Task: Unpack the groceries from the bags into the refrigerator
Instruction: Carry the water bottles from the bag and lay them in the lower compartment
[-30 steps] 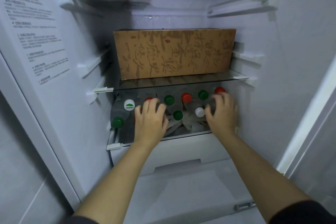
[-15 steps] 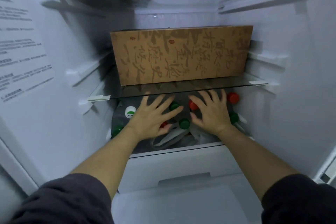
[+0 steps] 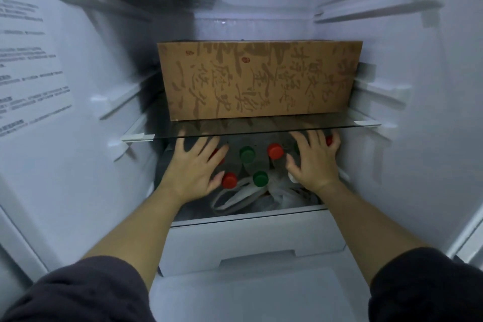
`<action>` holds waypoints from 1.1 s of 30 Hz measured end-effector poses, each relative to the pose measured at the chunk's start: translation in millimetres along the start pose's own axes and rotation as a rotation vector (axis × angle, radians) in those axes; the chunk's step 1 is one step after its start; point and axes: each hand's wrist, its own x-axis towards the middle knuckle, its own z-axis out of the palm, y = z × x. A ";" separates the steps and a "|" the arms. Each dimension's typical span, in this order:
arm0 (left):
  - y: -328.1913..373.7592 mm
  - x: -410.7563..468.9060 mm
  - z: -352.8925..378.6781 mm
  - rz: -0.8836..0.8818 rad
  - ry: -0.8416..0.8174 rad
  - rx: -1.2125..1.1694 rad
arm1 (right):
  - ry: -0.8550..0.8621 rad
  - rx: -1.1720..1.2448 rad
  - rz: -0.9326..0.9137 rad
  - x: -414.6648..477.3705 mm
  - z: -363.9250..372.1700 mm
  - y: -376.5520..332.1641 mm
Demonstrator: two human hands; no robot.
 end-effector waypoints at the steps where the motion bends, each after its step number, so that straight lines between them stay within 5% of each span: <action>1: 0.0 0.4 -0.1 0.005 -0.001 0.003 | -0.007 -0.002 -0.001 -0.1 -0.1 0.5; 5: 6.6 0.6 -14.0 -0.100 -0.031 -0.037 | -0.006 0.042 0.050 -3.4 -9.4 -9.2; 8: 28.0 -3.5 -34.0 -0.258 0.019 -0.177 | 0.151 0.249 0.218 -20.4 -28.5 -37.8; 14: 56.0 -15.4 -102.0 -0.425 0.416 -0.494 | 0.421 0.652 0.223 -46.1 -91.0 -96.4; 20: -2.9 36.6 -186.4 -0.557 0.643 -0.497 | 0.561 0.807 0.098 48.2 -180.1 -120.7; 26: -62.2 96.4 -226.5 -0.705 0.554 -0.422 | 0.324 0.662 0.101 131.8 -233.1 -145.8; 33: -118.8 155.2 -230.3 -0.939 0.105 -0.554 | -0.358 0.558 0.244 231.2 -244.7 -155.7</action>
